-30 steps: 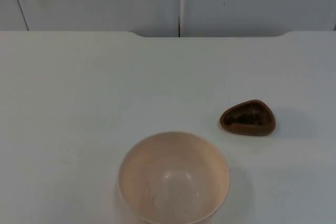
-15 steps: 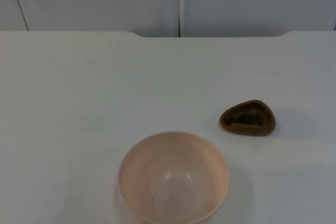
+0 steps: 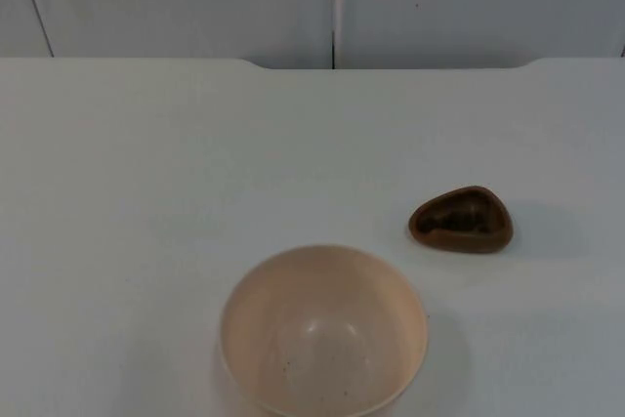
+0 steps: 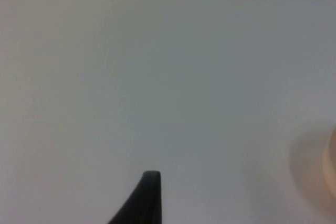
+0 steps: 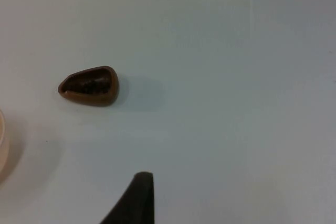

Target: Pick up the bowl with the left hand and pour the coffee beans from the cup into the bowl with the right hand.

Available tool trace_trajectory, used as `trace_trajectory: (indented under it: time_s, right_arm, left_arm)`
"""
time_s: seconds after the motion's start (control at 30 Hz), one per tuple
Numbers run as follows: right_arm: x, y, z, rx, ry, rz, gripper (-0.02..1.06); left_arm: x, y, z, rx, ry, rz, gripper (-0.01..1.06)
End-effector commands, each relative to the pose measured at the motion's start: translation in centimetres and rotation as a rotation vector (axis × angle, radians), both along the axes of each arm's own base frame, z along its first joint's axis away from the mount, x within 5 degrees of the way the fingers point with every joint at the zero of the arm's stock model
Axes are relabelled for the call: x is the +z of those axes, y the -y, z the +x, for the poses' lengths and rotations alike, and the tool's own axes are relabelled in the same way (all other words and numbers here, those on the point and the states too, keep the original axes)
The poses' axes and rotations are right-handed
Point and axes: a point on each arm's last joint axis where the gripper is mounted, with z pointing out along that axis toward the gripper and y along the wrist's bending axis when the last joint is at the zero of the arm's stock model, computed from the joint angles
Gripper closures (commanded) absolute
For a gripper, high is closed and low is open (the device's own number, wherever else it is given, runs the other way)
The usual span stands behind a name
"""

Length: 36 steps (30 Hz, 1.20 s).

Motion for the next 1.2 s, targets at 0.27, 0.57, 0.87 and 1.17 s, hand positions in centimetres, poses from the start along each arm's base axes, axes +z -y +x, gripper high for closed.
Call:
trace_trajectory:
  time_s: [0.27, 0.57, 0.87, 1.17]
  right_arm:
    - [0.0, 0.0, 0.0, -0.009, 0.006, -0.006, -0.01]
    - [0.0, 0.0, 0.0, -0.009, 0.006, -0.006, -0.01]
    - [0.0, 0.0, 0.0, -0.009, 0.006, -0.006, -0.01]
    - [0.0, 0.0, 0.0, -0.01, 0.006, -0.007, -0.01]
  left_arm:
    - [1.4, 0.3, 2.2, -0.009, -0.062, -0.047, 0.0]
    - [1.3, 0.6, 4.6, -0.028, -0.158, -0.091, 0.0]
    - [0.8, 1.0, 7.1, -0.079, -0.224, -0.105, 0.0]
    - [1.0, 1.4, 10.8, -0.151, -0.301, -0.107, 0.0]
